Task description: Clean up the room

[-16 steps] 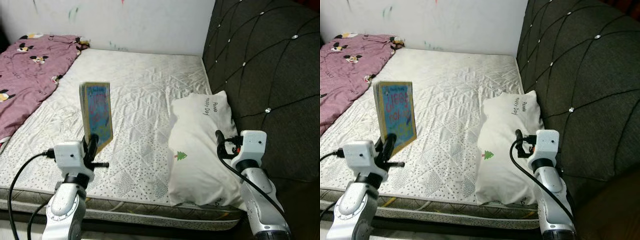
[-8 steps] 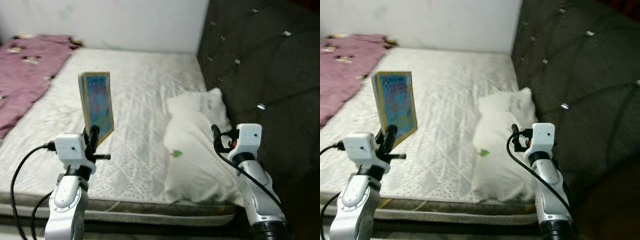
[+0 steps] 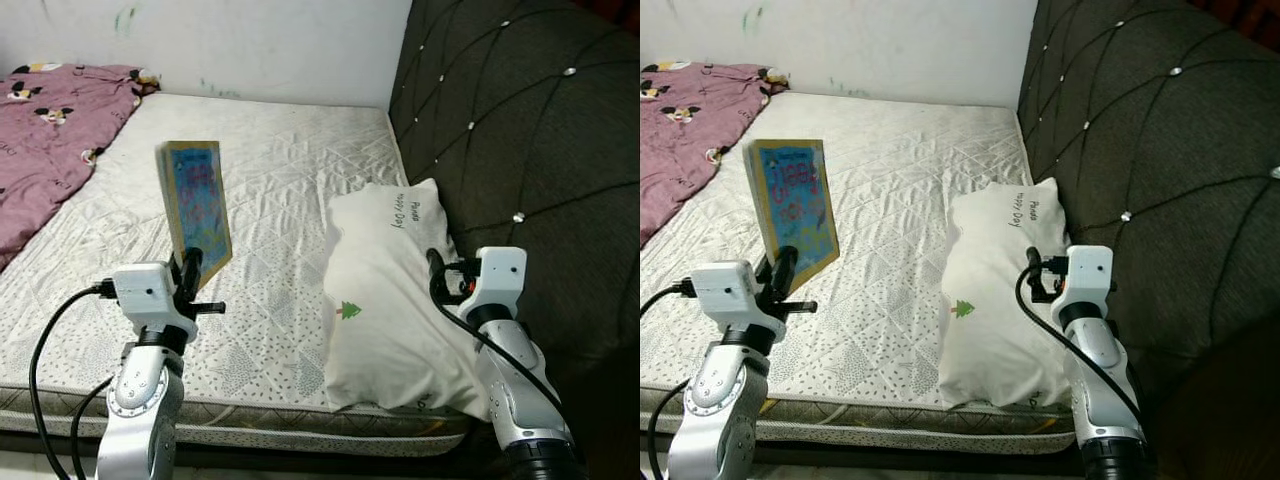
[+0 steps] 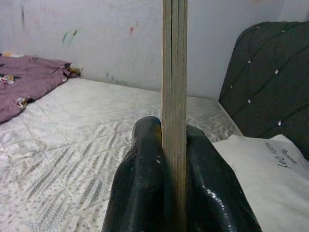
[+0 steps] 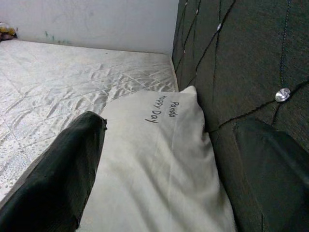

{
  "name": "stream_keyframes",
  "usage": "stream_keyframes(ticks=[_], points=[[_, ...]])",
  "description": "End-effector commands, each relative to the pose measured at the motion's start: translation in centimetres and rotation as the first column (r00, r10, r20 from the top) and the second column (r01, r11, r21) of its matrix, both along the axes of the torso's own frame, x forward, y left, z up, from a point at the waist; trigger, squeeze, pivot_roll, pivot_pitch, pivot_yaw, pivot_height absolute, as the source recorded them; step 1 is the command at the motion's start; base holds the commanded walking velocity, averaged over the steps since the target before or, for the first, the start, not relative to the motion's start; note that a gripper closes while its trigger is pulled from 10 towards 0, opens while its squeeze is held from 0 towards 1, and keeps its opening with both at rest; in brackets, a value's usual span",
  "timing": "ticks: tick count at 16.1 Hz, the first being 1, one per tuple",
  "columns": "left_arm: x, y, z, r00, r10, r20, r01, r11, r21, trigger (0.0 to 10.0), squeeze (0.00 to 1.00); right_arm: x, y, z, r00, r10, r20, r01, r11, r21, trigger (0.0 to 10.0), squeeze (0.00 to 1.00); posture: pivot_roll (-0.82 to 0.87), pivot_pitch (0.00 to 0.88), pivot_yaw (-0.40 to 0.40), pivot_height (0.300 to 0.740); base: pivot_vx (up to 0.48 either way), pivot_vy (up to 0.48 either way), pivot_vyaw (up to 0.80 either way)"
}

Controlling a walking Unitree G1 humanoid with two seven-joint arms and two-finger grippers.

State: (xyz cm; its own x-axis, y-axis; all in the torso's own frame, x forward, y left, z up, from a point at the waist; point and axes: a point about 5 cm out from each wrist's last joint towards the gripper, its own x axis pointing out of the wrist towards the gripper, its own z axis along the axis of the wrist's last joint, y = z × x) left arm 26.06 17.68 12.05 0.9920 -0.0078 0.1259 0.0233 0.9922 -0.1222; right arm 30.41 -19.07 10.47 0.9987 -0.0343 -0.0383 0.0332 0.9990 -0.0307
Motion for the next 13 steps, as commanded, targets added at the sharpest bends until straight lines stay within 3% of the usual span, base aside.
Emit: stream_keyframes(ticks=[1,6,13], points=[[0.39,-0.36,0.90,0.999,-0.028,0.037,0.029,1.000,-0.006,10.0,0.00,0.16,-0.26,-0.03,1.000,-0.010,-0.003,0.010,1.000,-0.004,10.0,0.00,-0.03,0.000,-0.027,0.740,0.000,0.480,0.00],[0.53,-0.63,0.96,0.998,-0.038,0.043,0.039,0.999,-0.016,10.0,0.00,0.04,-0.35,-0.04,1.000,-0.011,-0.002,0.011,1.000,-0.010,10.0,0.00,-0.04,0.000,-0.025,0.740,0.000,0.480,0.00],[0.68,-0.49,1.12,0.998,-0.028,0.056,0.029,0.999,-0.015,10.0,0.00,0.13,-0.35,-0.11,1.000,-0.003,-0.005,0.002,1.000,-0.014,10.0,0.00,-0.04,0.000,-0.029,0.740,0.000,0.000,0.00]])
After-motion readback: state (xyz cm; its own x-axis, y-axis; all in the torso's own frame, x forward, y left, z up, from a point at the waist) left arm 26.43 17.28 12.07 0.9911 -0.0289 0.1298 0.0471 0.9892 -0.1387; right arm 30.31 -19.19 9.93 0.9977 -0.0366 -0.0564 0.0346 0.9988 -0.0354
